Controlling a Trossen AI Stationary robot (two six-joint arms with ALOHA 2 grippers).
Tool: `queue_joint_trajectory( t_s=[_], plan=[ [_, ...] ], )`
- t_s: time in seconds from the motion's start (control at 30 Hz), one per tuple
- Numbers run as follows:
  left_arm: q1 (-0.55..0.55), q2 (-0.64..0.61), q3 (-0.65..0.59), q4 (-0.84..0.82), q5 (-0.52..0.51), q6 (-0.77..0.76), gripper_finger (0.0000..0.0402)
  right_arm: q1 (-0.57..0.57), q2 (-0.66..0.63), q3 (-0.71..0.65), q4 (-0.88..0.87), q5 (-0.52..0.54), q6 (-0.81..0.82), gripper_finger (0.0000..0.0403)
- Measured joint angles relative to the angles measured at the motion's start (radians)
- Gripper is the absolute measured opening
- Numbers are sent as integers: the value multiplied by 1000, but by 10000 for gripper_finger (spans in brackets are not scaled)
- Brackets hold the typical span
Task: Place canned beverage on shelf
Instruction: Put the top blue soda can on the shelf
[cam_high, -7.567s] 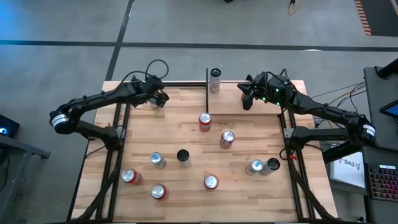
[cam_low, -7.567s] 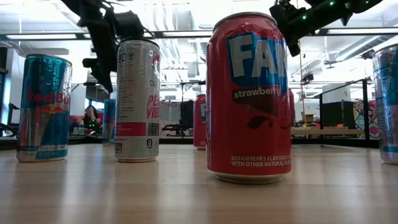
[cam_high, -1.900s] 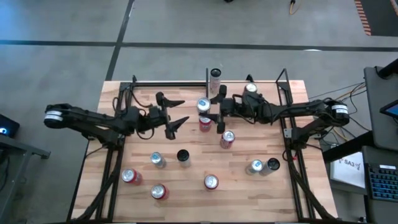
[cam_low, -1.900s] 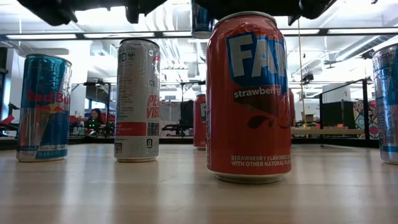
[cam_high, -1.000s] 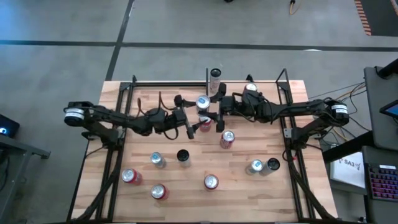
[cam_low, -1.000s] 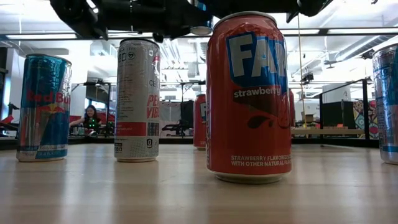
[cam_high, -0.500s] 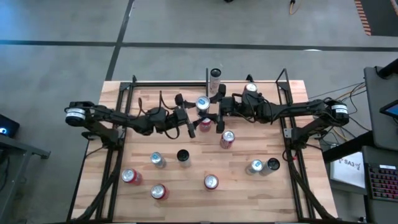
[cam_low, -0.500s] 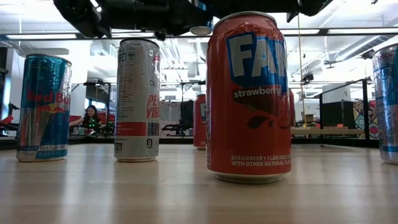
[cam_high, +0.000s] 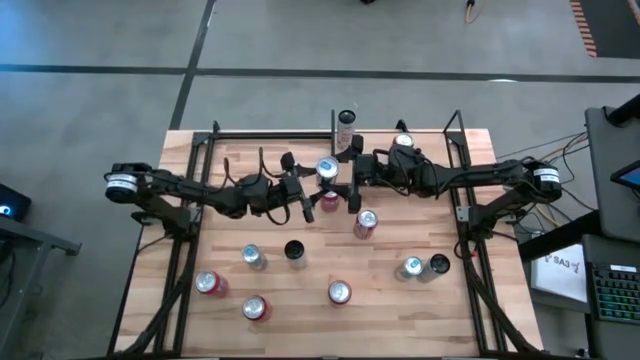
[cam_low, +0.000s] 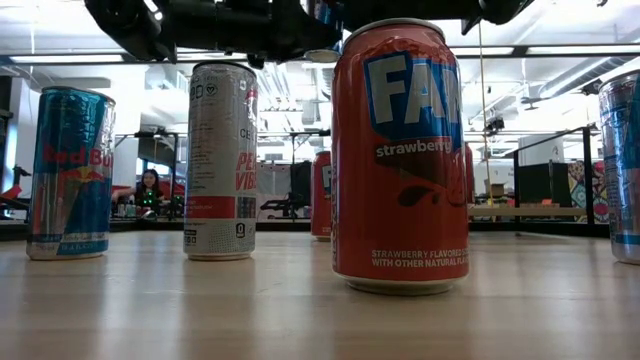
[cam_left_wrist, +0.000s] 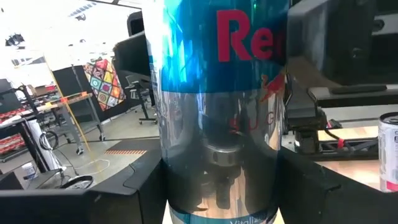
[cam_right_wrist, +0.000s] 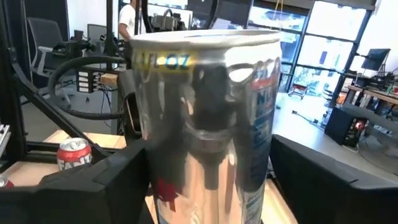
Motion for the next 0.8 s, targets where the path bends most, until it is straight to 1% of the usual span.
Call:
queue_joint_trajectory(
  t_s=[0.13, 0.33, 0.53, 0.7, 0.8],
  plan=[
    [-13, -2, -18, -2, -55, 9, 212, 0, -10, 60, -134, 1, -4, 321],
    [-33, -26, -52, -3, -137, 32, 212, 0, -14, 221, -454, 7, -11, 324],
    [-38, -45, -57, -35, -154, 33, 212, 0, -14, 376, -723, 11, -40, 323],
    [-38, -45, -57, -36, -154, 39, 212, 0, -14, 457, -850, 11, -41, 325],
    [-38, -45, -57, -37, -155, 39, 212, 0, -11, 471, -860, 10, -42, 325]
  ],
)
